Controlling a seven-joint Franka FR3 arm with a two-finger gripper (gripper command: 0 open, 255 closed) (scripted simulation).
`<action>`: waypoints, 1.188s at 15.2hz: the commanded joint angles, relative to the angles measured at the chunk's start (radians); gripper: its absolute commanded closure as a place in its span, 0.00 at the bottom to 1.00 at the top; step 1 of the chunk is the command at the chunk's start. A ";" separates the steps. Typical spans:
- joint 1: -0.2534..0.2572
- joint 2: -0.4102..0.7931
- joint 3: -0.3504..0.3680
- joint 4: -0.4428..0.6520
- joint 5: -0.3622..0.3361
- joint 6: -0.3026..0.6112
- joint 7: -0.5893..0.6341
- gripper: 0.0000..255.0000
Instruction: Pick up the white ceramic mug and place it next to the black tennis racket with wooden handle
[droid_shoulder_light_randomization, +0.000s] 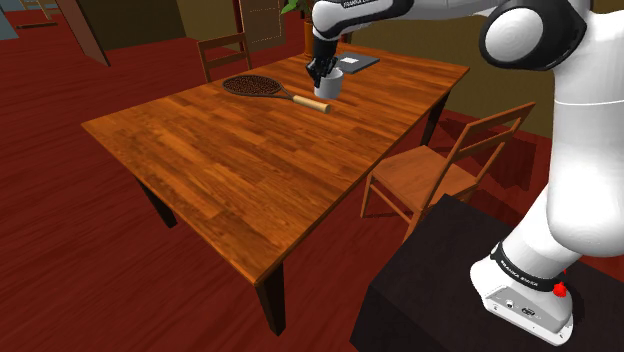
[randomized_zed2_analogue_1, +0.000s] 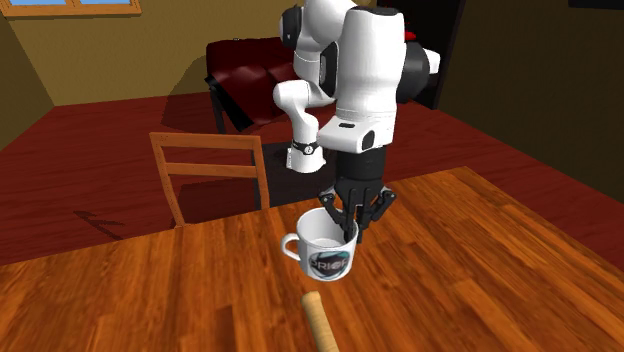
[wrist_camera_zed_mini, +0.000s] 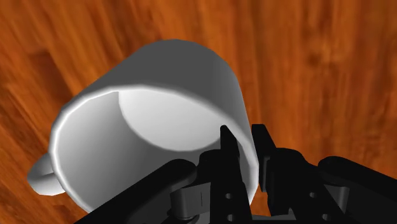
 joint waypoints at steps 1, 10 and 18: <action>0.000 0.002 0.000 -0.021 0.000 0.024 0.001 1.00; 0.002 0.024 0.002 -0.110 0.001 0.134 0.005 1.00; 0.001 0.050 0.004 -0.161 0.003 0.211 0.008 1.00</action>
